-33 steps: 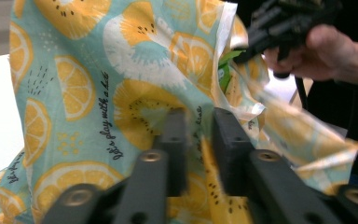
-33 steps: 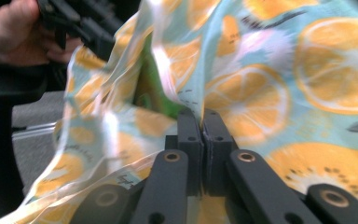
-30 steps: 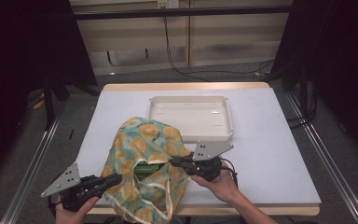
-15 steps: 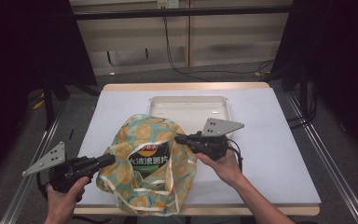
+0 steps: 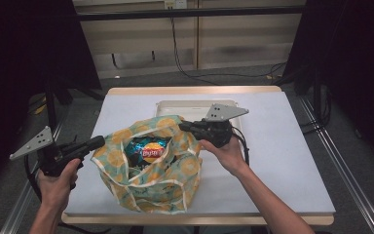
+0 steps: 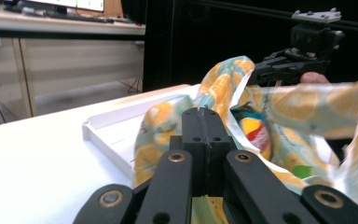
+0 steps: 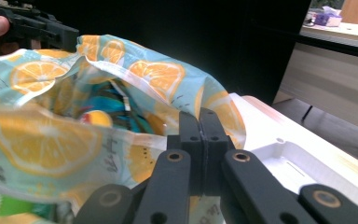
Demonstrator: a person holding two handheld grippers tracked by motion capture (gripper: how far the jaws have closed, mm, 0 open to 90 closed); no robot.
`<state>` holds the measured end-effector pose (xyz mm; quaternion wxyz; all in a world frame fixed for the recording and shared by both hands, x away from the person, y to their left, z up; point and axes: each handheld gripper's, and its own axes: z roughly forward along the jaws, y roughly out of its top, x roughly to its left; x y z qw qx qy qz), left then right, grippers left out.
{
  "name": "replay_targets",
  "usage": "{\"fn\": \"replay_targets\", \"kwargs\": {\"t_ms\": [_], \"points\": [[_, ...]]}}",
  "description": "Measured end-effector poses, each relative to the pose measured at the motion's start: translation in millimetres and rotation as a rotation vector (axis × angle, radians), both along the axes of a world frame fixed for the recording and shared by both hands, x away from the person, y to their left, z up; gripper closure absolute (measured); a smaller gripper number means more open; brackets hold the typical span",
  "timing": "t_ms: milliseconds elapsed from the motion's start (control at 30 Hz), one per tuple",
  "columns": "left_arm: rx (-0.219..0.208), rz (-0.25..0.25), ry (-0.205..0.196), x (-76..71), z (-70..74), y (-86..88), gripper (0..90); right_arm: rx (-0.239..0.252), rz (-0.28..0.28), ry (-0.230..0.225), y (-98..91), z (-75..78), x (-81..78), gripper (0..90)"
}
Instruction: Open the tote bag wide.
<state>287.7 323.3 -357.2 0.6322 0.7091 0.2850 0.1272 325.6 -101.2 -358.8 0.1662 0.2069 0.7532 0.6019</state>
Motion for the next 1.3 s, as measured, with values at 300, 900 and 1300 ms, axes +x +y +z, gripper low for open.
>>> {"fn": "replay_targets", "kwargs": {"t_ms": [300,900,1300], "points": [[0.026,0.024,0.085,28.4,-29.4,-3.0,90.0,-0.048,-0.068,0.039,-2.3,-21.2,18.8,89.0],[0.106,-0.025,0.194,11.6,-77.0,-0.4,87.1,-0.12,-0.092,0.112,-13.4,-66.0,3.3,65.8],[0.076,0.007,0.11,-18.5,-50.4,12.0,69.4,-0.039,-0.08,0.061,-39.4,-27.0,-26.0,56.4]]}}
